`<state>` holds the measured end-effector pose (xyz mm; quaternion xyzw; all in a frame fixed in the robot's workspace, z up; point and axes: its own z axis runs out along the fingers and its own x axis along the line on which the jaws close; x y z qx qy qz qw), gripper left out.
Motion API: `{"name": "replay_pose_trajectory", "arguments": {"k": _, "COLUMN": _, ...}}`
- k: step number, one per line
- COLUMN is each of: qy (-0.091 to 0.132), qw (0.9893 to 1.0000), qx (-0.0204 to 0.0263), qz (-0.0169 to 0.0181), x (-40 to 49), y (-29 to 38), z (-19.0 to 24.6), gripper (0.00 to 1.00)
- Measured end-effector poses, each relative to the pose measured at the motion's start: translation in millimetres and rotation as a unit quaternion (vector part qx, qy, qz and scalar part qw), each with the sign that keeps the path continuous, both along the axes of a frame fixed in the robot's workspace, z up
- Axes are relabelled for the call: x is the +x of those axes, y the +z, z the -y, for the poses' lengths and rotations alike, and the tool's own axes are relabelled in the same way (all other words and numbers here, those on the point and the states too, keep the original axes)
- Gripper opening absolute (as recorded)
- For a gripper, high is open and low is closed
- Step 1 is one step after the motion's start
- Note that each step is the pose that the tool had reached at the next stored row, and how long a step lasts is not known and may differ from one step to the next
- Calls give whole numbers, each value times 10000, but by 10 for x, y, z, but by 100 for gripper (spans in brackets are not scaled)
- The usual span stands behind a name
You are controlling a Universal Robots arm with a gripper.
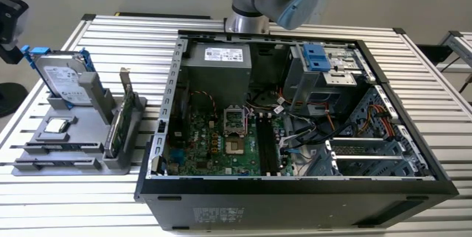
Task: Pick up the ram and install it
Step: 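Reach for the ram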
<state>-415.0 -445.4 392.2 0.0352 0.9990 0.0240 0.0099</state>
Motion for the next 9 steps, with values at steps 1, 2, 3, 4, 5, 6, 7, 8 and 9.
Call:
{"name": "replay_pose_trajectory", "arguments": {"k": 1, "qy": 0, "qw": 10000, "qx": 0, "qz": 0, "x": 0, "y": 0, "z": 11, "gripper": 0}}
{"name": "replay_pose_trajectory", "arguments": {"k": 2, "qy": 0, "qw": 10000, "qx": 0, "qz": 0, "x": 0, "y": 0, "z": 21, "gripper": 0}}
{"name": "replay_pose_trajectory", "arguments": {"k": 3, "qy": 0, "qw": 10000, "qx": 0, "qz": -1, "x": 0, "y": 0, "z": 32, "gripper": 0}}
{"name": "replay_pose_trajectory", "arguments": {"k": 4, "qy": 0, "qw": 10000, "qx": 0, "qz": 0, "x": 0, "y": 0, "z": 43, "gripper": 0}}
{"name": "replay_pose_trajectory", "arguments": {"k": 5, "qy": 0, "qw": 10000, "qx": 0, "qz": -1, "x": 0, "y": 0, "z": 54, "gripper": 0}}
{"name": "replay_pose_trajectory", "arguments": {"k": 6, "qy": 0, "qw": 10000, "qx": 0, "qz": 0, "x": 0, "y": 0, "z": 66, "gripper": 0}}
{"name": "replay_pose_trajectory", "arguments": {"k": 7, "qy": 0, "qw": 10000, "qx": 0, "qz": -1, "x": 0, "y": 0, "z": 80, "gripper": 0}}
{"name": "replay_pose_trajectory", "arguments": {"k": 8, "qy": 0, "qw": 10000, "qx": 0, "qz": -1, "x": 0, "y": 0, "z": 91, "gripper": 0}}
{"name": "replay_pose_trajectory", "arguments": {"k": 9, "qy": 0, "qw": 10000, "qx": 0, "qz": -1, "x": 0, "y": 0, "z": 103, "gripper": 0}}
